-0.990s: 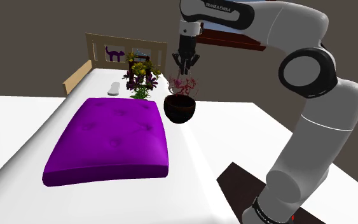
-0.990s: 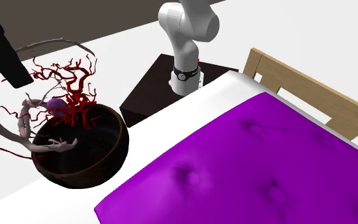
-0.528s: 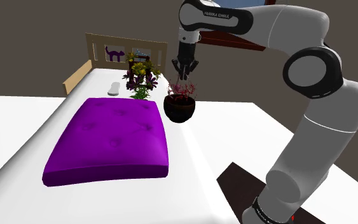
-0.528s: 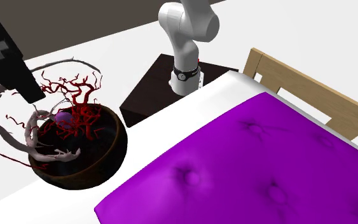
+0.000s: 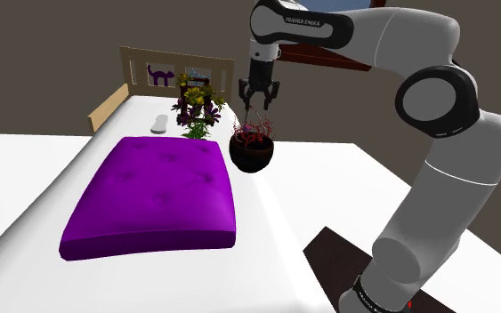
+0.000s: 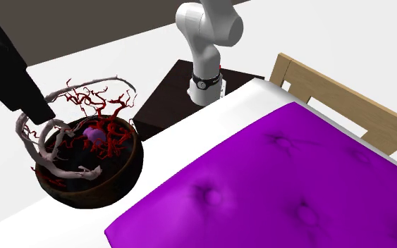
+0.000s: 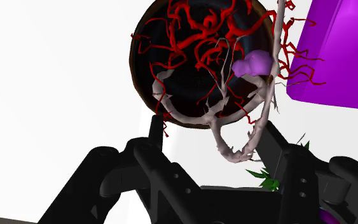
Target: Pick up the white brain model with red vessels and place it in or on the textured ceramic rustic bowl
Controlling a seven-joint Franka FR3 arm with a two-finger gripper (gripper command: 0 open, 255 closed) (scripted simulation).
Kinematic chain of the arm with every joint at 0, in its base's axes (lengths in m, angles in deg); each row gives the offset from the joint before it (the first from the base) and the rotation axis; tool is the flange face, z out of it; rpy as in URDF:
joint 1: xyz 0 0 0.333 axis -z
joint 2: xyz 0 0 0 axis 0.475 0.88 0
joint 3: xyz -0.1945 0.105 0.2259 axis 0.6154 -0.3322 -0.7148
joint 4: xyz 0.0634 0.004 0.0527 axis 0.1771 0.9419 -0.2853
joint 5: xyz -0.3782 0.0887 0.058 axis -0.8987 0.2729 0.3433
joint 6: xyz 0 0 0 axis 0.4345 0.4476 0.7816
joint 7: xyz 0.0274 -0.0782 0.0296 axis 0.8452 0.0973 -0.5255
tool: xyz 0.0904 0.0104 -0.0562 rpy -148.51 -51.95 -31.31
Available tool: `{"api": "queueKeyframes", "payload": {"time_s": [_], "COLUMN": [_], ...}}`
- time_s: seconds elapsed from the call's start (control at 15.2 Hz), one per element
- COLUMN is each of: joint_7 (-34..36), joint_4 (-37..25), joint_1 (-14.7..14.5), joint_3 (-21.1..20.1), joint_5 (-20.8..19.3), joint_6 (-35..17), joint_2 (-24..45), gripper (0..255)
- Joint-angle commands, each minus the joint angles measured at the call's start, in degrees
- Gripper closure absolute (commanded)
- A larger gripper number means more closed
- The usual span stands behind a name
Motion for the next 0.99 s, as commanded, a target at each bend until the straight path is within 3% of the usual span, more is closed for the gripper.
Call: {"api": "queueKeyframes", "payload": {"time_s": [0.0, 0.2, 0.46, 0.92], "joint_7": [0.0, 0.0, 0.3, 0.3], "joint_4": [0.0, 0.2, -11.9, -11.9], "joint_1": [0.0, 0.0, -0.8, -0.8], "joint_3": [0.0, 0.0, -0.4, -0.4], "joint_5": [0.0, 0.0, -0.9, -0.9], "joint_6": [0.0, 0.0, 8.7, 8.7], "joint_2": [0.1, -0.1, 3.3, 3.3], "gripper": [0, 0, 0, 0]}}
